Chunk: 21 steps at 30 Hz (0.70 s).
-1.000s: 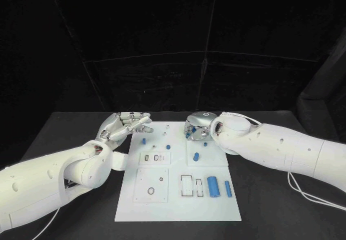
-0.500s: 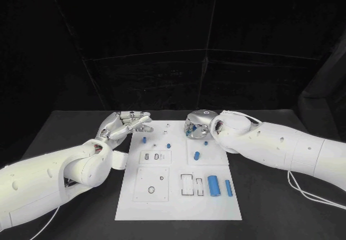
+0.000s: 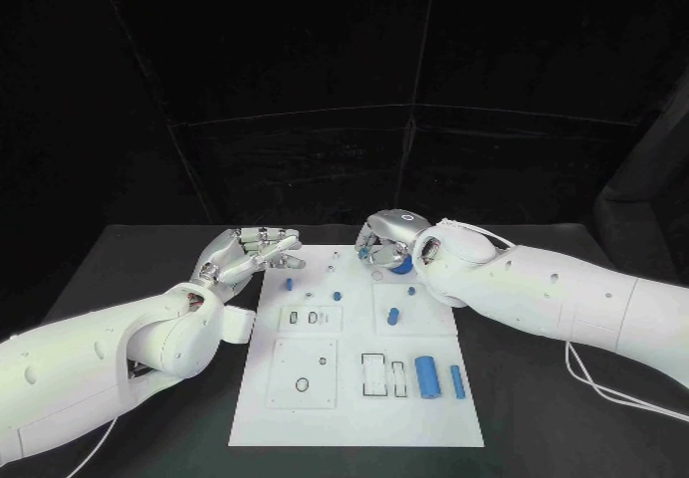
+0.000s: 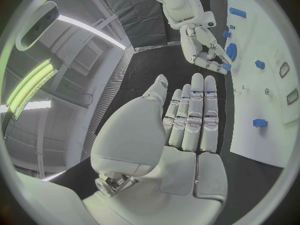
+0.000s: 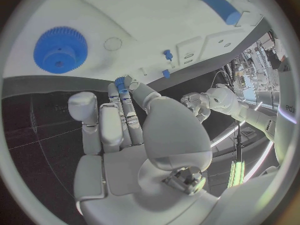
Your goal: Assemble the parts on the task board
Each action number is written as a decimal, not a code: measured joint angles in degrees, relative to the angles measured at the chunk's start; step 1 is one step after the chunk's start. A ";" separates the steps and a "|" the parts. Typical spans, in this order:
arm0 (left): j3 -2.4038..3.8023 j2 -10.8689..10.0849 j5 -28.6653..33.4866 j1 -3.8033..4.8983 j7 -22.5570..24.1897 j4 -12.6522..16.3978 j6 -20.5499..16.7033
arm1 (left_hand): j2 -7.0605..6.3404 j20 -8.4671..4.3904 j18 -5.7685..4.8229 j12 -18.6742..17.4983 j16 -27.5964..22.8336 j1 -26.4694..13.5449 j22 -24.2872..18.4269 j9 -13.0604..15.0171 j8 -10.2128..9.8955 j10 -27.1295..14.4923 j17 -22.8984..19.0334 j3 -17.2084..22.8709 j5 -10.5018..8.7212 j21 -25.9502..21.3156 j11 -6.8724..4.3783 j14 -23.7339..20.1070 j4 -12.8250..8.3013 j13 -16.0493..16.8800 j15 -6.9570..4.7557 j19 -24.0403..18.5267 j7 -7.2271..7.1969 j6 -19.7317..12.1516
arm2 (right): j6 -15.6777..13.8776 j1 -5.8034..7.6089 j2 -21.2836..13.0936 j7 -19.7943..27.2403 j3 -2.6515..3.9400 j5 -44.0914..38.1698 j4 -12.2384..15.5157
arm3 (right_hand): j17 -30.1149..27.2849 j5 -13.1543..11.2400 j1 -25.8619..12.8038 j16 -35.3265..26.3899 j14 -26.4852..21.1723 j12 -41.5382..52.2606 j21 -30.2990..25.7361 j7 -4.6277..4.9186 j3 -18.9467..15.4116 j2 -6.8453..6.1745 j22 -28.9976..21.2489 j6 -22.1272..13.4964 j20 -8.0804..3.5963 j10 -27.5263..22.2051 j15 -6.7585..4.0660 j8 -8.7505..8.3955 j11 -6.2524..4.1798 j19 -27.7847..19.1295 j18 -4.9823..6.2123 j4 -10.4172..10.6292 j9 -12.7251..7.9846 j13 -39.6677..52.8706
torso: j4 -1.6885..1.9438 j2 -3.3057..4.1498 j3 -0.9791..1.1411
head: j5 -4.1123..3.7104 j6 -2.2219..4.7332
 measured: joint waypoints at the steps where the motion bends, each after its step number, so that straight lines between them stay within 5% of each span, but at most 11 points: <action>1: 0.00 0.02 0.00 0.00 -0.01 -0.02 0.01 | 0.00 0.00 0.00 0.00 0.00 0.00 0.00 0.00 0.00 0.00 0.00 0.00 0.00 0.00 0.00 0.00 0.00 0.00 0.00 0.00 0.00 0.00 | -0.33 0.03 0.51 -0.04 0.00 0.12 -0.53 | 0.00 0.00 0.00 0.00 0.00 -0.23 0.00 0.00 0.03 0.00 0.00 0.00 0.00 0.01 0.00 -0.04 -0.01 0.00 0.00 0.03 -0.01 -0.04 | 0.03 0.02 0.00 | 0.01 0.02; 8: 0.00 0.19 -0.01 0.03 -0.10 -0.16 0.11 | 0.00 0.00 -0.01 -0.32 -0.23 0.00 -0.05 0.01 -0.26 0.00 0.00 0.16 0.00 0.00 0.00 0.00 -0.15 0.00 0.00 0.00 0.00 0.00 | -1.67 0.27 4.38 -0.36 -0.03 0.71 -4.25 | -0.01 -0.07 -0.53 0.00 0.00 -0.32 0.23 0.25 0.67 -0.53 0.11 -0.26 0.00 0.31 0.00 -0.52 -0.31 0.00 0.00 0.34 -0.15 -0.24 | 0.38 0.31 -0.05 | 0.04 0.15; 21: 0.00 -0.08 -0.01 0.53 -0.24 0.52 0.16 | 0.00 0.01 -0.01 -0.32 -0.23 0.00 -0.05 0.01 -0.26 0.00 0.04 0.16 0.00 0.00 0.00 0.00 -0.15 0.01 0.00 -0.01 0.00 0.00 | -1.16 0.68 8.28 -0.94 -0.03 0.16 -7.92 | -0.03 -0.19 -0.62 0.00 0.00 -0.55 0.23 0.40 0.95 -0.62 0.10 -0.46 0.21 0.06 0.00 -0.55 -0.07 -0.21 0.01 0.63 -0.27 -0.24 | 0.93 1.45 -0.46 | -0.31 0.75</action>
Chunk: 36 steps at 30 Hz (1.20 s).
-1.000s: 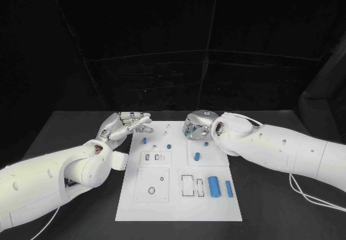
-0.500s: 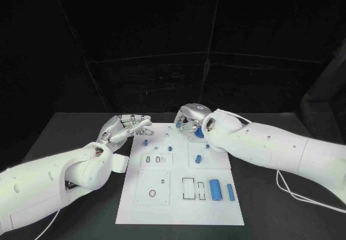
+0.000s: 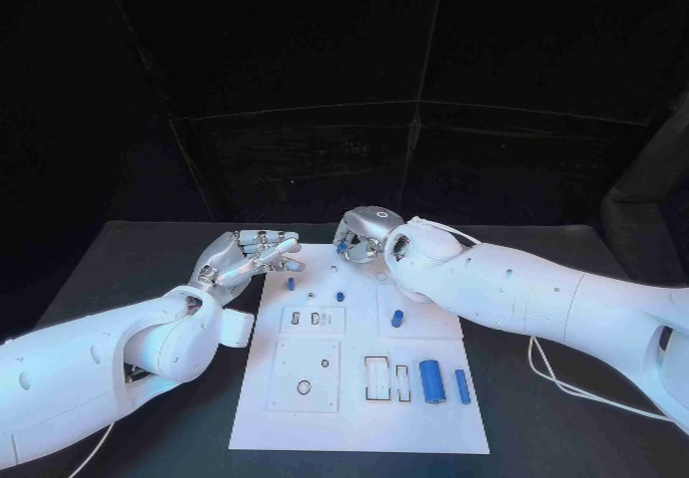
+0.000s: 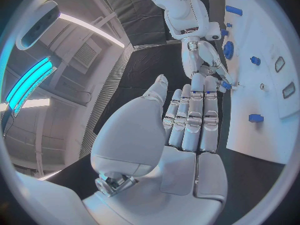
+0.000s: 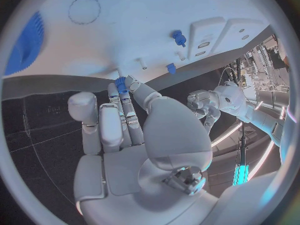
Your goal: Assemble the parts on the task board
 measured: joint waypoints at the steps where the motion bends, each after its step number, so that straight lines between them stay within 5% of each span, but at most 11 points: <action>1: 0.00 0.00 0.00 0.01 -0.01 0.05 0.00 | 0.00 0.00 0.00 0.00 0.00 0.00 0.00 0.00 0.00 0.00 0.00 0.00 0.00 0.00 0.00 0.00 0.00 0.00 0.00 0.00 0.00 0.00 | 0.11 0.02 0.11 -0.05 0.00 -0.12 -0.14 | -0.08 0.00 -0.27 0.00 0.00 0.00 0.00 0.00 0.02 -0.27 0.00 0.00 0.00 0.00 0.00 0.00 0.00 0.00 0.00 0.02 -0.01 0.00 | 0.04 0.08 -0.04 | 0.00 0.03; 14: 0.00 -0.19 -0.01 0.29 -0.14 0.48 0.03 | 0.00 0.01 0.00 0.00 0.00 0.00 -0.05 0.01 0.01 0.00 0.08 -0.16 0.00 0.00 0.00 0.00 -0.16 0.01 0.00 -0.01 0.00 0.00 | 1.62 0.03 0.71 -0.87 -0.02 -1.93 -0.78 | -0.42 -0.26 -0.57 0.00 0.00 0.01 0.00 0.11 0.33 -0.57 -0.20 -0.26 0.22 -0.42 0.00 0.00 -0.02 -0.22 0.00 0.33 -0.04 0.04 | 0.44 0.79 -0.27 | -0.16 0.18; 18: 0.00 -0.24 -0.01 0.31 -0.18 0.48 0.05 | 0.00 0.01 0.00 0.00 0.00 0.00 -0.05 0.01 0.01 0.00 0.08 -0.16 0.00 0.00 0.00 0.00 -0.16 0.01 0.00 -0.01 0.00 0.00 | 1.93 0.03 0.77 -1.09 -0.02 -2.32 -0.85 | -1.16 -0.44 -1.39 -0.05 0.01 -0.20 -0.26 0.36 0.61 -1.71 -1.30 -1.58 0.55 -2.26 0.01 -0.24 0.21 -1.05 0.01 0.67 -0.06 0.05 | 0.46 0.84 -0.26 | -0.16 0.14; 21: 0.00 -0.28 -0.01 0.35 -0.21 0.48 0.06 | 0.00 0.01 0.00 0.00 0.00 0.00 -0.05 0.01 0.01 0.00 0.08 -0.16 0.00 0.00 0.00 0.00 -0.16 0.01 0.00 -0.01 0.00 0.00 | 1.94 0.03 0.83 -1.20 -0.02 -2.53 -0.93 | -4.53 -1.48 -2.41 -2.14 -0.02 -0.21 -3.62 1.18 -1.33 -4.54 -6.84 -7.47 1.18 -8.05 1.25 -0.23 1.30 -4.43 0.01 1.93 -0.46 -0.17 | 0.46 0.88 -0.25 | -0.09 0.14; 26: 0.00 -0.37 -0.01 0.37 -0.27 0.50 0.09 | 0.00 0.02 0.00 0.00 0.00 0.00 -0.05 0.01 0.01 0.00 0.07 -0.16 0.00 0.00 0.00 0.00 -0.16 0.01 0.00 -0.02 0.00 0.00 | 1.04 0.09 0.37 -1.23 -0.02 -2.70 -0.23 | -8.84 -1.32 -1.23 -5.04 -0.41 0.93 -7.55 0.63 -6.91 -6.38 -12.45 -14.88 1.62 -14.57 1.64 -0.23 2.02 -6.98 0.01 4.48 -0.31 0.10 | 0.45 0.91 -0.20 | -0.02 0.38; 36: 0.00 -1.08 -0.02 0.43 -0.39 0.58 0.14 | -0.03 0.03 -0.01 0.00 0.00 0.03 -0.04 0.01 0.01 0.00 0.14 0.00 0.00 0.00 0.00 -0.21 -0.32 0.01 0.20 -0.03 0.00 0.00 | -2.46 0.79 -7.15 -1.41 -0.01 -1.07 7.11 | -6.19 1.58 0.76 -3.22 -0.09 5.70 -5.32 1.06 -10.58 -5.42 -9.01 -10.55 1.23 -10.97 1.32 0.18 1.20 -3.83 0.01 7.23 0.18 0.39 | 0.09 0.90 -0.01 | 0.04 0.97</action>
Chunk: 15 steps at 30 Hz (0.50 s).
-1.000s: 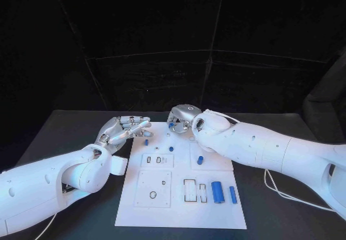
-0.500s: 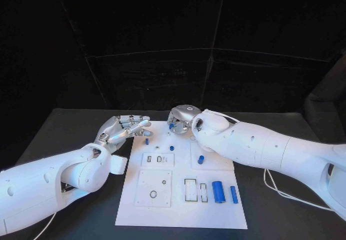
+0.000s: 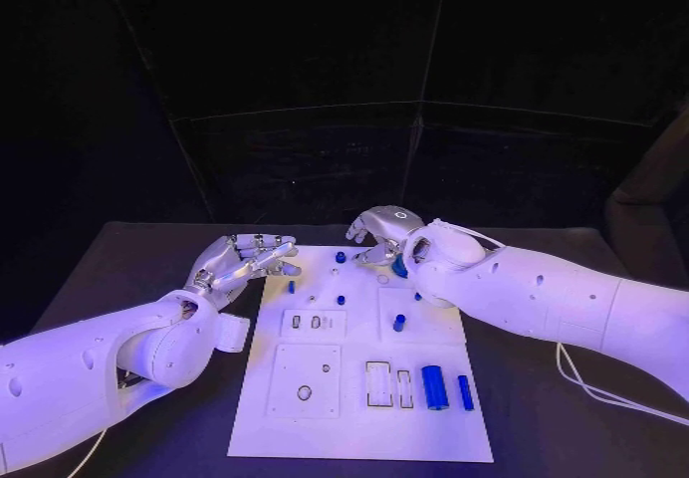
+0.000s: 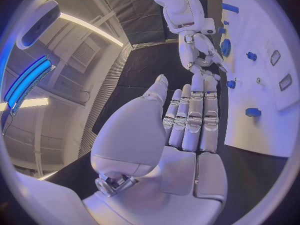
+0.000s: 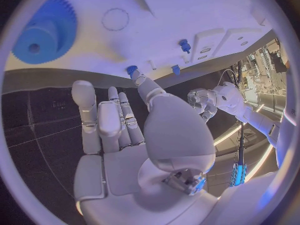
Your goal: Assemble the parts on the task board
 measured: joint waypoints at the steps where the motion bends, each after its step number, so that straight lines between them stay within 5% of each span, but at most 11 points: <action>1: 0.00 -0.10 0.00 0.00 -0.01 0.02 0.01 | 0.00 0.00 0.00 0.00 0.00 0.00 0.00 0.00 0.00 0.00 0.00 0.00 0.00 0.00 0.00 0.00 0.00 0.00 0.00 0.00 0.00 0.00 | -0.17 0.12 -1.52 -0.11 0.00 0.71 1.34 | 1.08 0.26 0.12 0.69 0.12 0.82 0.70 -0.01 -0.15 0.12 1.17 0.53 -0.01 1.48 -0.12 0.26 -0.16 0.64 0.00 0.15 0.05 0.23 | -0.10 -0.04 0.03 | 0.00 0.06; 6: 0.00 -0.26 0.00 0.04 -0.07 0.11 0.07 | 0.00 0.00 -0.01 -0.03 -0.08 0.00 -0.01 0.00 -0.12 0.00 0.00 0.00 0.00 0.00 0.00 0.00 0.00 0.00 0.00 0.00 0.00 0.00 | -0.04 0.43 -7.78 -1.05 0.54 5.09 5.81 | 7.93 1.00 0.37 5.11 0.07 7.82 5.32 -0.59 -0.72 0.22 8.63 2.27 -1.16 13.64 -1.76 0.71 -2.19 4.53 -0.11 1.05 0.12 3.57 | -0.63 -0.26 0.19 | 0.00 0.36; 9: 0.00 -0.25 0.00 0.07 -0.12 0.06 0.12 | 0.00 0.00 -0.01 -0.28 -0.26 0.00 -0.08 0.00 -0.29 0.00 0.06 0.00 0.00 0.00 0.00 0.00 0.00 0.00 0.00 0.00 0.00 0.00 | 0.81 0.55 -11.09 -2.01 0.77 8.29 7.96 | 10.65 2.11 0.16 7.09 0.14 15.10 7.96 -1.47 -2.83 -1.74 12.69 1.31 -2.46 16.81 -2.92 0.32 -3.21 6.65 -1.00 2.67 -0.09 9.78 | -0.91 -0.36 0.27 | 0.03 0.44; 11: 0.00 -0.23 0.00 0.07 -0.15 0.00 0.15 | 0.00 0.00 -0.01 -0.28 -0.26 0.00 -0.08 0.00 -0.29 0.00 0.06 0.00 0.00 0.00 0.00 0.00 0.00 0.00 0.00 -0.01 0.00 0.00 | 1.60 0.55 -12.59 -2.63 0.82 9.95 8.73 | 13.78 3.23 -0.25 9.04 0.09 26.24 9.84 -1.42 -5.16 -2.22 15.83 0.14 -2.56 17.17 -2.98 0.04 -3.66 8.06 -1.83 5.00 -0.23 21.34 | -1.08 -0.43 0.32 | 0.04 0.49; 15: 0.00 -0.14 0.00 0.07 -0.20 -0.13 0.23 | 0.00 0.01 -0.01 -0.28 -0.26 0.00 -0.07 0.00 -0.29 0.00 0.06 0.09 0.00 0.00 0.00 0.00 -0.09 0.00 0.00 -0.01 0.00 0.00 | 3.84 0.55 -14.43 -4.15 0.86 12.68 9.63 | 18.41 3.78 0.57 12.21 0.18 49.48 12.48 -0.60 -9.73 -3.08 20.36 -1.74 -1.84 18.48 -2.43 0.04 -2.73 9.81 -2.71 9.26 -0.24 47.48 | -1.26 -0.49 0.38 | -0.02 0.54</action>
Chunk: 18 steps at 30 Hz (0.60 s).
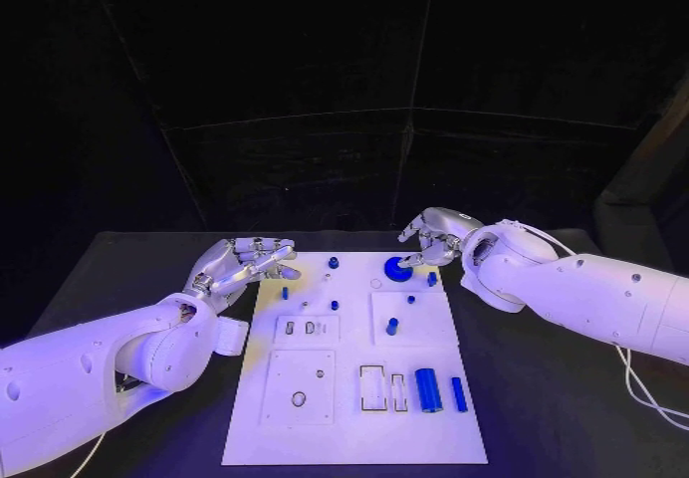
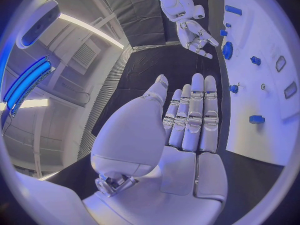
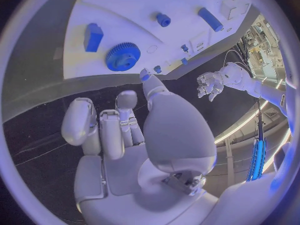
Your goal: Assemble the parts on the task board
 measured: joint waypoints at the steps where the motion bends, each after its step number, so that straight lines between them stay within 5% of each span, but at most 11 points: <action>1: 0.00 0.03 0.00 0.00 -0.01 -0.04 0.01 | 0.00 0.00 0.00 0.00 0.00 0.00 0.00 0.00 0.00 0.00 0.05 0.08 0.00 0.00 0.00 0.00 -0.08 0.00 0.00 0.00 0.00 0.00 | 0.59 0.00 -0.18 -0.35 0.01 0.46 0.12 | 0.14 0.00 0.57 0.45 -0.09 2.99 0.38 0.21 -0.81 -0.07 0.60 -0.21 0.20 0.09 0.09 0.00 0.08 0.19 0.00 1.01 0.00 3.53 | -0.01 0.00 0.01 | -0.08 0.02; 9: -0.01 0.45 0.00 0.00 -0.11 -0.46 0.17 | 0.00 0.00 0.00 0.00 0.00 0.00 0.01 0.00 0.00 0.00 0.06 0.08 0.00 0.00 0.00 0.00 -0.08 0.00 0.00 0.00 0.00 0.00 | 4.92 -0.02 0.65 -2.68 0.03 1.96 -0.57 | 0.23 0.00 3.66 1.74 -0.09 12.70 1.51 0.37 -3.00 -0.15 2.61 -0.77 0.58 1.53 0.71 0.29 1.00 0.57 0.00 6.05 0.00 15.82 | 0.06 0.07 0.03 | -0.43 -0.10; 18: -0.02 0.69 0.00 -0.02 -0.18 -0.75 0.30 | 0.00 0.00 0.00 0.00 0.00 0.00 0.01 0.00 0.00 0.00 0.05 0.08 0.00 0.00 0.00 0.00 -0.07 0.00 0.00 0.00 0.00 0.00 | 7.21 -0.05 2.23 -3.82 0.03 1.58 -1.86 | 0.22 1.34 5.15 2.11 -0.09 20.01 2.19 0.37 -3.11 0.34 3.88 -0.77 0.79 5.31 0.71 0.91 1.00 0.78 0.01 6.94 0.07 23.37 | 0.10 0.10 0.01 | -0.53 -0.35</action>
